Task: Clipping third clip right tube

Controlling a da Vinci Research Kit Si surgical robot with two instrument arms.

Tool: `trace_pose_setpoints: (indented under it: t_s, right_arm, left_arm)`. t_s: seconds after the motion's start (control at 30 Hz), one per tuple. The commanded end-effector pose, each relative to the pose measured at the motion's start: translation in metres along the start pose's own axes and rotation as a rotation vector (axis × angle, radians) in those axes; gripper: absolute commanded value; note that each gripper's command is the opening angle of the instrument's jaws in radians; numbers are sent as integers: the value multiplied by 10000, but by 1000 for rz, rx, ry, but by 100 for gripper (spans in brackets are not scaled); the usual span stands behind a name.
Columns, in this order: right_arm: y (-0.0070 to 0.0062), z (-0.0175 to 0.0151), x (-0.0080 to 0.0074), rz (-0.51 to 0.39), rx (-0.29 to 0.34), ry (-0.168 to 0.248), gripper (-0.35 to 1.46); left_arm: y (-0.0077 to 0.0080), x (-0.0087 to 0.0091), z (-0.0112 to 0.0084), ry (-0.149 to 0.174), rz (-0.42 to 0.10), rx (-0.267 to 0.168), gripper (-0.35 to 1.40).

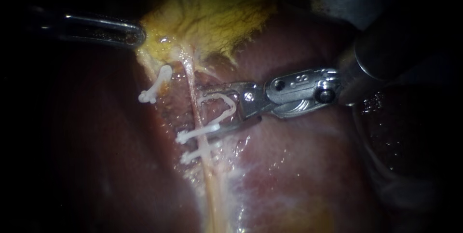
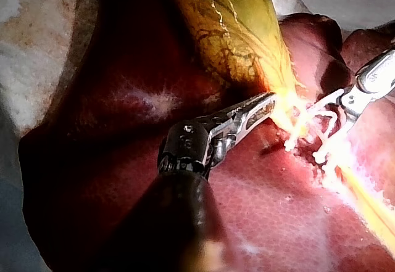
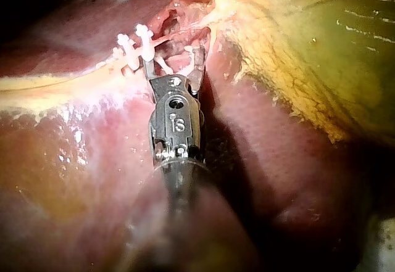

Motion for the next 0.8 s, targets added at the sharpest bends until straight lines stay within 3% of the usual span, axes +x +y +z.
trace_pose_setpoints:
  t_s: [0.03,0.6,0.8]
  right_arm:
    - [-1,-3,1,0,1,0,57]
    - [-6,-83,15,29,96,13,56]
    - [-3,-83,25,151,162,93,54]
  left_arm:
    - [0,0,0,0,0,0,-35]
    - [1,0,-1,0,0,1,-35]
    - [1,0,-2,0,0,1,-35]
